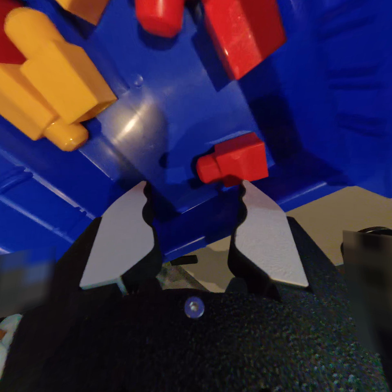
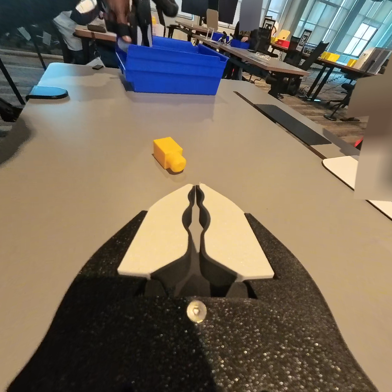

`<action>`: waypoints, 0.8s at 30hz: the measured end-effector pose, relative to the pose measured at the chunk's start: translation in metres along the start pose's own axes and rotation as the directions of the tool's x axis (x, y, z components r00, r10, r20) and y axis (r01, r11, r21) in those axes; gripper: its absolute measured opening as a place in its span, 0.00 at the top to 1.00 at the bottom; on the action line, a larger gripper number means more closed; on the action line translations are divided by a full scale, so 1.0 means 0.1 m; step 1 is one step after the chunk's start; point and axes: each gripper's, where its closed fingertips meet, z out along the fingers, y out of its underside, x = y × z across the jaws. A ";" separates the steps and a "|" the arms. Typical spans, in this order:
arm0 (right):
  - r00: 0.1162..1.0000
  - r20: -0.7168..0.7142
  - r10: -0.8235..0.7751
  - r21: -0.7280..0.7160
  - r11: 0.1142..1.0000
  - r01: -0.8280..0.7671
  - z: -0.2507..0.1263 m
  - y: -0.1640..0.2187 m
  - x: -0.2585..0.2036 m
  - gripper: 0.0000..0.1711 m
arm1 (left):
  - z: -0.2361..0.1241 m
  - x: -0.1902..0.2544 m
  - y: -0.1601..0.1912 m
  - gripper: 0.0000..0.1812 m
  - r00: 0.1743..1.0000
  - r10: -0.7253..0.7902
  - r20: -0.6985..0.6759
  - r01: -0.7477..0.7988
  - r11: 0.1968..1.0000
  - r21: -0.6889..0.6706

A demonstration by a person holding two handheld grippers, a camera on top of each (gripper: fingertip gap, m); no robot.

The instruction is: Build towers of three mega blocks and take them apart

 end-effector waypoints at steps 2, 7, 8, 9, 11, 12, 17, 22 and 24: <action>1.000 -0.001 -0.002 -0.004 1.000 0.002 0.00 0.00 0.00 1.00 | -0.08 0.06 -0.06 0.58 0.999 0.000 -0.037 0.003 0.998 0.068; 1.000 -0.001 -0.003 -0.019 1.000 0.003 0.02 0.02 0.00 1.00 | -0.06 0.31 -0.10 0.57 0.991 0.104 -0.090 -0.098 0.993 0.064; 1.000 -0.002 -0.005 -0.021 1.000 0.005 0.02 0.02 0.00 1.00 | 0.00 0.33 -0.07 0.56 0.989 0.118 -0.087 -0.116 0.993 0.028; 1.000 -0.003 -0.008 -0.023 1.000 0.008 0.02 0.03 0.00 1.00 | 0.05 0.33 -0.08 0.56 0.991 0.113 -0.075 -0.112 0.994 0.015; 1.000 -0.004 -0.015 -0.028 0.999 0.015 0.03 0.03 -0.01 1.00 | 0.16 0.30 -0.06 0.56 0.994 0.084 -0.065 -0.086 0.996 -0.030; 1.000 -0.005 -0.019 -0.032 0.999 0.018 0.03 0.03 -0.01 1.00 | 0.21 0.27 -0.04 0.57 0.996 0.071 -0.052 -0.074 0.996 -0.056; 0.999 -0.009 -0.038 -0.052 0.998 0.037 0.05 0.06 -0.02 1.00 | 0.22 0.24 -0.10 0.61 0.998 0.033 -0.054 -0.034 0.999 -0.010; 0.999 -0.007 -0.053 -0.055 0.997 0.053 0.06 0.06 -0.04 1.00 | -0.08 0.14 -0.17 0.61 1.000 0.007 0.018 -0.009 0.996 0.087; 0.999 -0.007 -0.053 -0.053 0.997 0.052 0.06 0.06 -0.04 1.00 | -0.39 0.19 -0.32 0.62 0.998 0.014 0.056 -0.024 0.983 0.184</action>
